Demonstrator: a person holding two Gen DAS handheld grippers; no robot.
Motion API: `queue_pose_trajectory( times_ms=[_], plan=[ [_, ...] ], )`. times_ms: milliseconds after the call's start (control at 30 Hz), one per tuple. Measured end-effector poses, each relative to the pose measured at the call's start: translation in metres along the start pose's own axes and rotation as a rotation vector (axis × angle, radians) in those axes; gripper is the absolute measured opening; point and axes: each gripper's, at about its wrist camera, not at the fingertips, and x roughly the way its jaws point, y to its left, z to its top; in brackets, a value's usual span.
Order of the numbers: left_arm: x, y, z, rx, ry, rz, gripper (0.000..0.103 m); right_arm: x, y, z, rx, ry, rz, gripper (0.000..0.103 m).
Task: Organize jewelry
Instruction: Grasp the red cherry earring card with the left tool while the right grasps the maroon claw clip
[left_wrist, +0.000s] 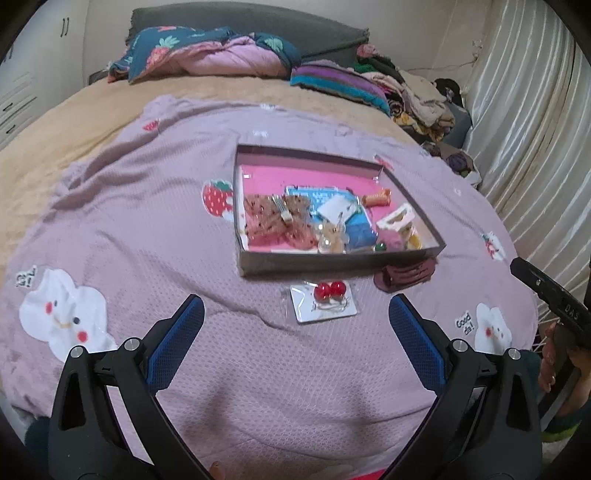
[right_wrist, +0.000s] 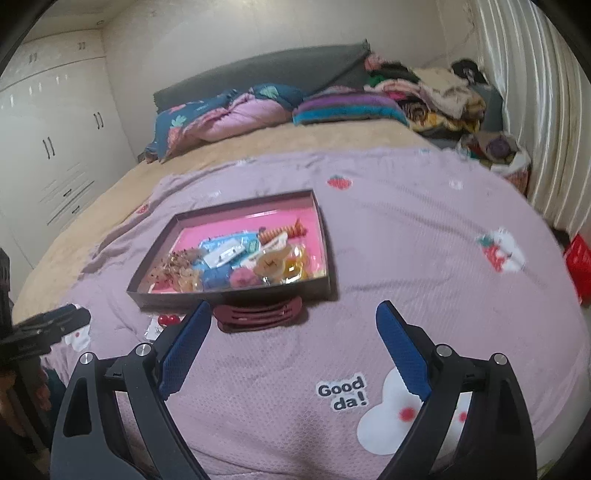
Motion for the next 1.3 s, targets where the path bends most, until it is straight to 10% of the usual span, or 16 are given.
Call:
queue_pose_trajectory(
  times_ms=[833, 1300],
  plan=[
    [0.094, -0.016, -0.012, 0.018, 0.142, -0.009, 0.093, 0.112, -0.012, -0.015, 0.142, 0.197, 0.068, 0.067],
    [0.120, -0.033, -0.010, 0.063, 0.153, 0.060, 0.093, 0.144, -0.007, -0.012, 0.162, 0.228, 0.143, 0.030]
  ],
)
